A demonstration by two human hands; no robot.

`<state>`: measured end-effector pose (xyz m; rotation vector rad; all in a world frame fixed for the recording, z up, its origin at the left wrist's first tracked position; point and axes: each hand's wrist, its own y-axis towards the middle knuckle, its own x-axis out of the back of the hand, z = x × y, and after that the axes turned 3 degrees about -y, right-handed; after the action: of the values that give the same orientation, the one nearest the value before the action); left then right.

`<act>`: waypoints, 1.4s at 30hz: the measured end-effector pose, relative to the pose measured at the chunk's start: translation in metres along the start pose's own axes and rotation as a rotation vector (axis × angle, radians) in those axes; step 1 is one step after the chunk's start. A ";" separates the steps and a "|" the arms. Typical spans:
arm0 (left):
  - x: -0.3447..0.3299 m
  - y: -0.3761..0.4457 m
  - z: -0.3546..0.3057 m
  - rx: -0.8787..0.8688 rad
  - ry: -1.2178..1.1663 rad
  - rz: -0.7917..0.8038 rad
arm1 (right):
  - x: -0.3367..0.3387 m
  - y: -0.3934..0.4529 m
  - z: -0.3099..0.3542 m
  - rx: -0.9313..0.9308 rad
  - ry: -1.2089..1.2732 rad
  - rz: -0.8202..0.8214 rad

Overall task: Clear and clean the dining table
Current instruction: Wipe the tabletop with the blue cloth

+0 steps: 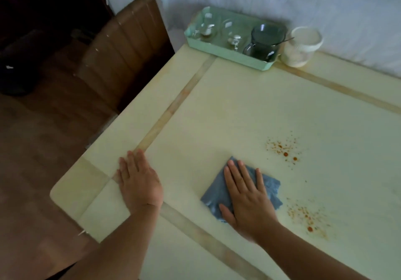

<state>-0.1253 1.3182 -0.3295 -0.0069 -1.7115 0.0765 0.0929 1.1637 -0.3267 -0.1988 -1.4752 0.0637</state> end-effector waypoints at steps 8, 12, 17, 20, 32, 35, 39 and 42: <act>-0.013 -0.010 -0.108 -0.370 -0.052 0.113 | 0.004 0.026 -0.018 0.037 0.006 -0.023; -0.022 -0.002 -0.134 -0.226 -0.172 0.095 | 0.006 0.051 -0.027 0.026 0.004 -0.041; -0.028 -0.002 -0.133 -0.248 -0.157 0.031 | 0.012 0.097 -0.039 0.064 -0.016 -0.074; -0.032 -0.004 -0.135 -0.247 -0.131 -0.016 | 0.014 0.129 -0.045 0.072 -0.011 -0.079; -0.037 -0.005 -0.138 -0.246 -0.028 0.008 | 0.030 0.231 -0.050 -0.028 0.029 -0.093; -0.037 -0.004 -0.139 -0.251 -0.035 -0.008 | 0.031 0.228 -0.046 -0.066 0.052 -0.114; -0.038 -0.003 -0.139 -0.255 -0.040 -0.010 | 0.026 0.192 -0.050 0.030 0.040 -0.085; -0.037 -0.004 -0.139 -0.255 -0.055 -0.015 | 0.022 0.159 -0.070 0.177 -0.004 -0.064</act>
<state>0.0175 1.3190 -0.3469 -0.1829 -1.7665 -0.1537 0.1772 1.3168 -0.3387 -0.0078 -1.4699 0.1418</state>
